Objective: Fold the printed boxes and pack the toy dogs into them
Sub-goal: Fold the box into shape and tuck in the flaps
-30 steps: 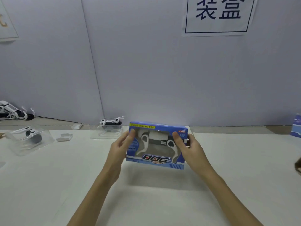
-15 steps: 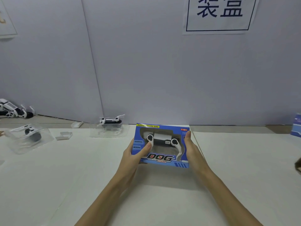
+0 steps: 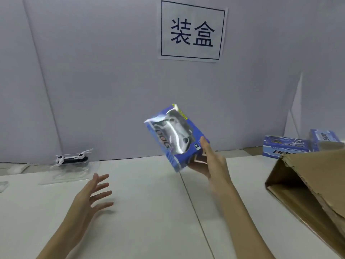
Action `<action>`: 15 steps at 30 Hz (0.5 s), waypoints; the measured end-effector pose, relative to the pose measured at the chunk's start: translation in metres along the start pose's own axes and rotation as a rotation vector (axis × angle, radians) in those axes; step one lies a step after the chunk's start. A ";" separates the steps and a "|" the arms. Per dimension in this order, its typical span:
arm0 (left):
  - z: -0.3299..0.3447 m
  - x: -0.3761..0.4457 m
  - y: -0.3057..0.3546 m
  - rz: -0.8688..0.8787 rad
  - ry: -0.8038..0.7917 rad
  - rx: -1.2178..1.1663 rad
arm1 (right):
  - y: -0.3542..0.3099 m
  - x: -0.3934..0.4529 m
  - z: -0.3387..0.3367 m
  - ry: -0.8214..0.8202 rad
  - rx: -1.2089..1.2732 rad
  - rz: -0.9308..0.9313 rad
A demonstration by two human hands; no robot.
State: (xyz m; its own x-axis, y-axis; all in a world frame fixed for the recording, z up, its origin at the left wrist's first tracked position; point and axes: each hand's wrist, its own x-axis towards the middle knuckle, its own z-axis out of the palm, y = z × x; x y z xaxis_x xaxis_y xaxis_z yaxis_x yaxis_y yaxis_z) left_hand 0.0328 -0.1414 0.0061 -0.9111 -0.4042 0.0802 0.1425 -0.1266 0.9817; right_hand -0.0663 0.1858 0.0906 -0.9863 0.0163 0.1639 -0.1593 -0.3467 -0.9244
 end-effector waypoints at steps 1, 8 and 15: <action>-0.001 0.001 -0.002 -0.012 -0.003 0.020 | -0.006 0.003 -0.006 0.092 0.156 -0.075; 0.012 0.004 -0.013 0.022 -0.001 0.190 | 0.004 0.016 -0.021 0.418 0.233 -0.124; 0.023 -0.016 -0.026 0.547 -0.064 0.996 | 0.068 0.040 -0.002 0.211 -0.373 0.042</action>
State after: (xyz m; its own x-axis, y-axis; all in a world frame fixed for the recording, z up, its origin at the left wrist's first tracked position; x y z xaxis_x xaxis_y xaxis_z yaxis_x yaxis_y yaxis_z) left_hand 0.0351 -0.1109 -0.0164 -0.8434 -0.1332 0.5206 0.1827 0.8400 0.5110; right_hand -0.1172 0.1650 0.0333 -0.9731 0.2144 0.0847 -0.0843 0.0107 -0.9964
